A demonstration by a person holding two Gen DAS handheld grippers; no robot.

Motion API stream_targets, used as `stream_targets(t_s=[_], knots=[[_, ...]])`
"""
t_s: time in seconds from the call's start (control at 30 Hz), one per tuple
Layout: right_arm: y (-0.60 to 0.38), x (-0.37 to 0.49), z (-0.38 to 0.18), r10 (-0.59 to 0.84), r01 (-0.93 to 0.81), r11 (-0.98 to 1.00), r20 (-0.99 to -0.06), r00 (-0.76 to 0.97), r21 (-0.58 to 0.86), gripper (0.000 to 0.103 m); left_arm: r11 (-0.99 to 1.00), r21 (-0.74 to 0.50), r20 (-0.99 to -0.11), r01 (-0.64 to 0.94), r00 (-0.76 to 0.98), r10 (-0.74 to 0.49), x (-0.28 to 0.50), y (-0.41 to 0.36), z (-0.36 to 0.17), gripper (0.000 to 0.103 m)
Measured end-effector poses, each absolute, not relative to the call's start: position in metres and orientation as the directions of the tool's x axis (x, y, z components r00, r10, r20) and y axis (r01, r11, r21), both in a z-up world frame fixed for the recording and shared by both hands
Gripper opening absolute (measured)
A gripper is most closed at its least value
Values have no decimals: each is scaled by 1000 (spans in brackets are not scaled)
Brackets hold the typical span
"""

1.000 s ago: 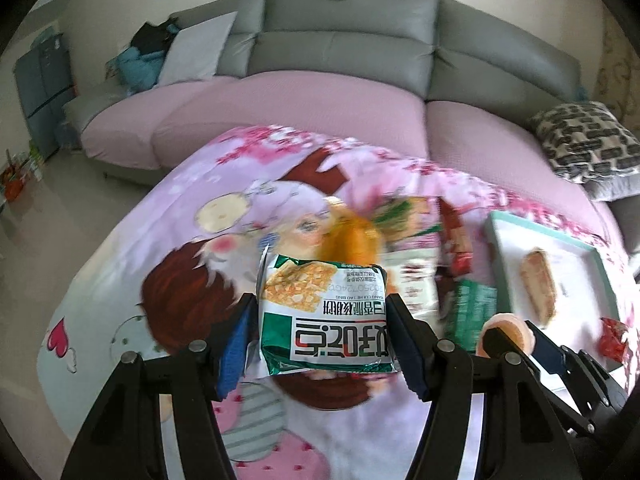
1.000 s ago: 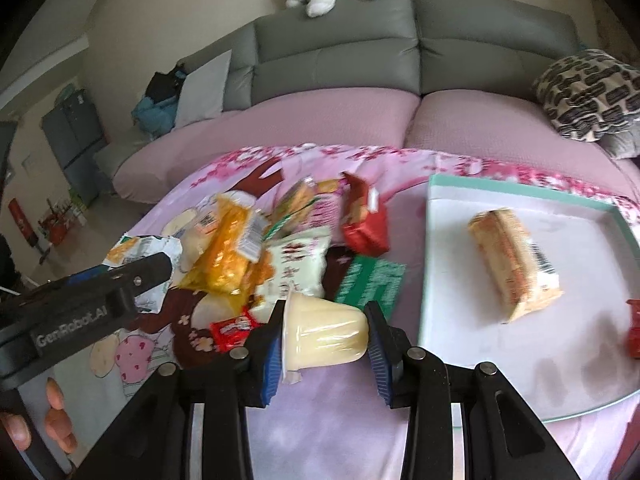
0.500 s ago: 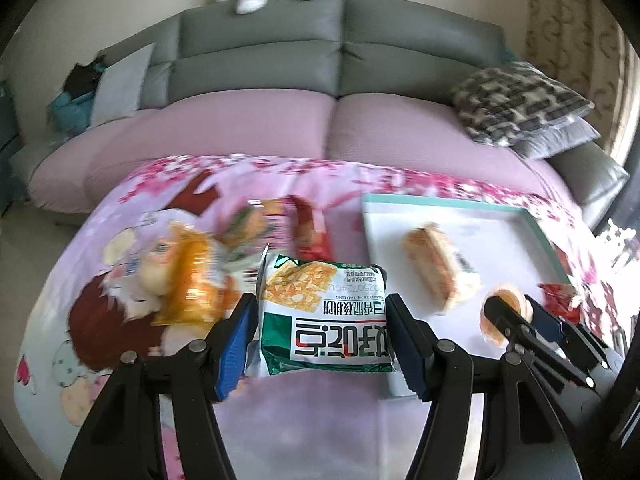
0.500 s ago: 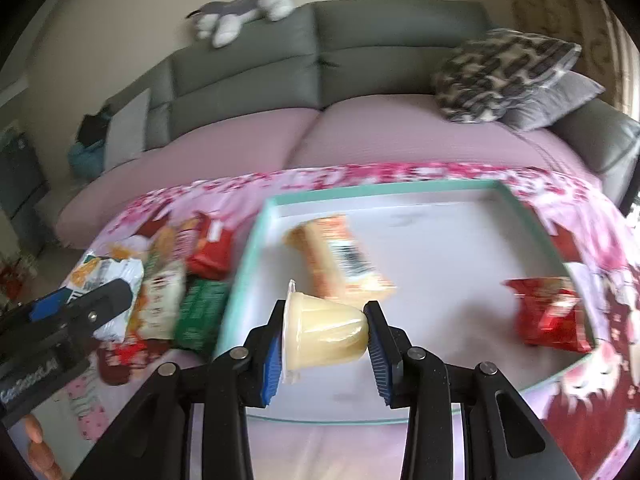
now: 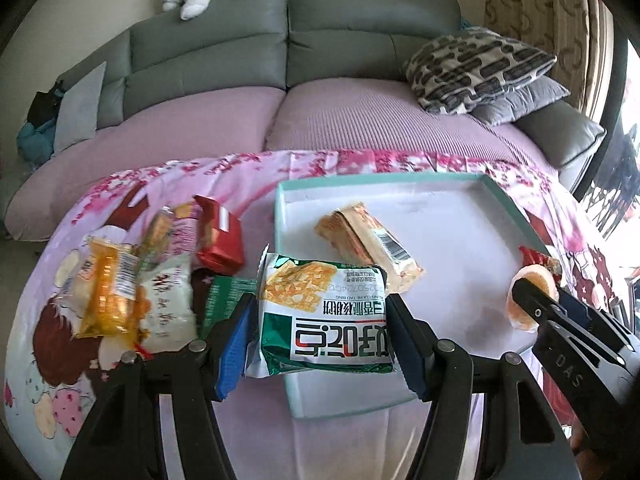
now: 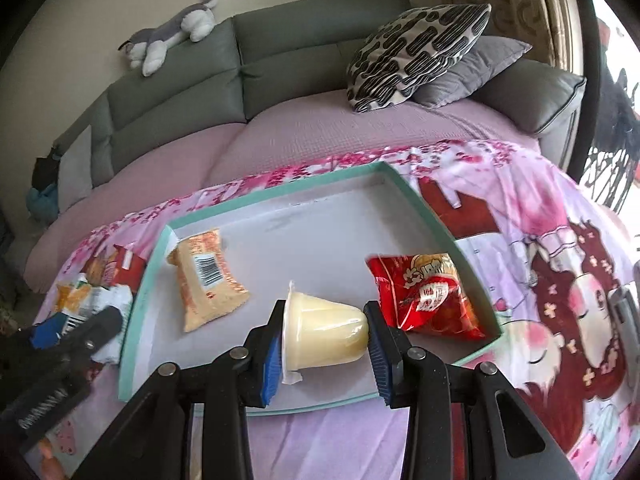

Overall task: Organize snacks
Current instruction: 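Lift both snacks and carry them over the tray, then open both tools to set the cracker pack and pudding cup in the tray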

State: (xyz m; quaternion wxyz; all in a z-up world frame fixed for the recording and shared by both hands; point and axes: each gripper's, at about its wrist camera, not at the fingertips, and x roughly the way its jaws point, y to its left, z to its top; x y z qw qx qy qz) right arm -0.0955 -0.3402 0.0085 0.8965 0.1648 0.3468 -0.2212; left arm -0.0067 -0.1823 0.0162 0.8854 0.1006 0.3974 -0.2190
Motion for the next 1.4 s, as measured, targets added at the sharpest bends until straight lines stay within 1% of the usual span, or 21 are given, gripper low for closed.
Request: stream_targets(t_s=[0.3,0.43,0.83,1.0,1.07,1.1,1.3,1.4], knots=[[-340,-94,6,-259,497,853,-695,671,162,40,864,43,-775,502,562,-289,-5,-208,-5,66],[-340,-92,4,-253,494,854,-697,671,165,40,861,53,-773,505,566,-285,-2,-213,-10,66],[-344,-91,1,-240,495,849,-700,672,184,40,847,61,-793,528,541,-280,5,-227,-26,66],[-345,-89,-2,-233,496,847,-705,670,191,40,846,56,-794,530,537,-284,4,-227,-24,66],[-345,-89,-1,-235,495,848,-703,671,190,40,845,50,-787,533,542,-295,3,-225,-20,72],[-345,-89,0,-238,497,847,-703,671,187,40,845,53,-781,532,549,-297,2,-224,-17,78],[-343,-93,8,-248,494,849,-682,688,189,41,853,55,-764,519,572,-299,1,-219,-8,86],[-340,-94,12,-253,487,854,-673,696,183,41,859,55,-754,508,586,-298,0,-214,-2,87]])
